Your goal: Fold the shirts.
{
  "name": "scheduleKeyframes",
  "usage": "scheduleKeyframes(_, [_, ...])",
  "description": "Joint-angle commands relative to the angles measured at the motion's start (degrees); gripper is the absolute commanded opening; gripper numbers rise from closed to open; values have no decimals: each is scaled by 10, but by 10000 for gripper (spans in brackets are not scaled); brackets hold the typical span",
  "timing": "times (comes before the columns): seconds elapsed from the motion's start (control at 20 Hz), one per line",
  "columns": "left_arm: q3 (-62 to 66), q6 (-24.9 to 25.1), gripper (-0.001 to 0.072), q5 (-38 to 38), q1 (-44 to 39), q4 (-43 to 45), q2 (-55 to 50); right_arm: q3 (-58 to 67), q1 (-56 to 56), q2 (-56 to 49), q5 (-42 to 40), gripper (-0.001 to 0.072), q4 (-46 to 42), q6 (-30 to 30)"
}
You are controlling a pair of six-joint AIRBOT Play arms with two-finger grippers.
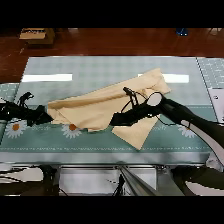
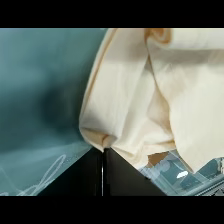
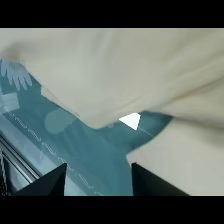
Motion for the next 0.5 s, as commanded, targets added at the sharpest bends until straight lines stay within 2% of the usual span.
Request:
scheduleKeyframes(0.0, [1,9,20,38,0,41,0,-1,56,-22,-75,491,31,32])
scheduleKeyframes(0.25, [1,9,20,38,0,38,0,-1,86,-48,-126,484,44,43])
scheduleKeyframes(0.4, [1,17,20,39,0,28,0,-1,85,-50,-179,319,59,48])
scheduleKeyframes(0.45, [1,17,20,41,0,25,0,-1,85,-50,-196,319,60,54])
